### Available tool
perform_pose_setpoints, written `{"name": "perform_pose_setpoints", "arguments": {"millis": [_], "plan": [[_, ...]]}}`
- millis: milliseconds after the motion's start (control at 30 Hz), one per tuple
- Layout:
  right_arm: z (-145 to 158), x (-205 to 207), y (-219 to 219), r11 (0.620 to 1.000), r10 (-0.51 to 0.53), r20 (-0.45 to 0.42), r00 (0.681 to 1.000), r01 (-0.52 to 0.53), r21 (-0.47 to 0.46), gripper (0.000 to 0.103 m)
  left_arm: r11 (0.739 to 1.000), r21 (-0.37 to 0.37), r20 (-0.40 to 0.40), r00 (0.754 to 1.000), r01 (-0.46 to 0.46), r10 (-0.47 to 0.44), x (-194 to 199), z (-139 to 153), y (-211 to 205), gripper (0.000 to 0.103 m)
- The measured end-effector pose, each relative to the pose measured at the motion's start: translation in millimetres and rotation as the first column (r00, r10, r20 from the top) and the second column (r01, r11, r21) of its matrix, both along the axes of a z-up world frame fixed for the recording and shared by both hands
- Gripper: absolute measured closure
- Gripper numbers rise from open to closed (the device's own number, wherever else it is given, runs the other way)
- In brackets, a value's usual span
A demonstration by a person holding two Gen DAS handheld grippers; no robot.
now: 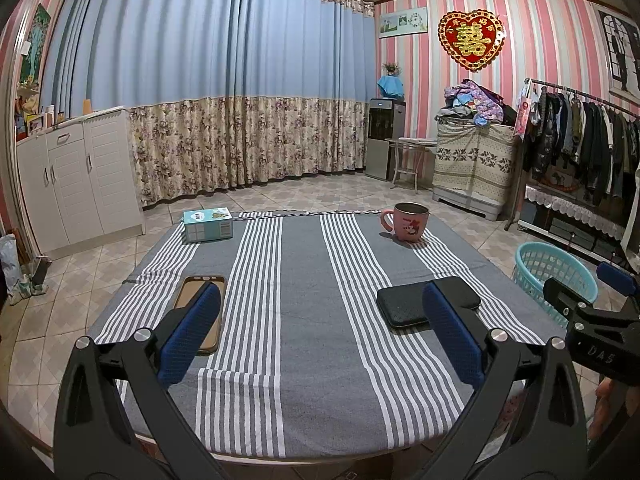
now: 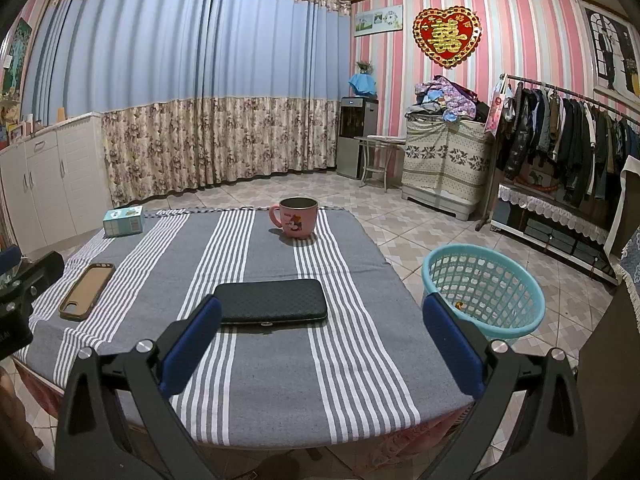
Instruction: Collect trash
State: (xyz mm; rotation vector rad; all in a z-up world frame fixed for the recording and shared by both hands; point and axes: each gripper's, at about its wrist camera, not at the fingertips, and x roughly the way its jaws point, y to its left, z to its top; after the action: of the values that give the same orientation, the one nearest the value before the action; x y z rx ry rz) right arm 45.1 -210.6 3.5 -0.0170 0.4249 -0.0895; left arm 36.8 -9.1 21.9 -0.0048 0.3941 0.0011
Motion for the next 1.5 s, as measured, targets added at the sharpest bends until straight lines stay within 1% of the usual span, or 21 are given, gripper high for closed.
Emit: {"name": "perform_pose_setpoints", "arguments": {"millis": [1500], "plan": [[-2.7,0.5,-0.1,1.000,-0.001,0.001,1.000,0.001,0.001,0.005,1.000,-0.003,0.005,1.000,0.000,0.000,-1.0,-1.6,0.1,0.005]]}}
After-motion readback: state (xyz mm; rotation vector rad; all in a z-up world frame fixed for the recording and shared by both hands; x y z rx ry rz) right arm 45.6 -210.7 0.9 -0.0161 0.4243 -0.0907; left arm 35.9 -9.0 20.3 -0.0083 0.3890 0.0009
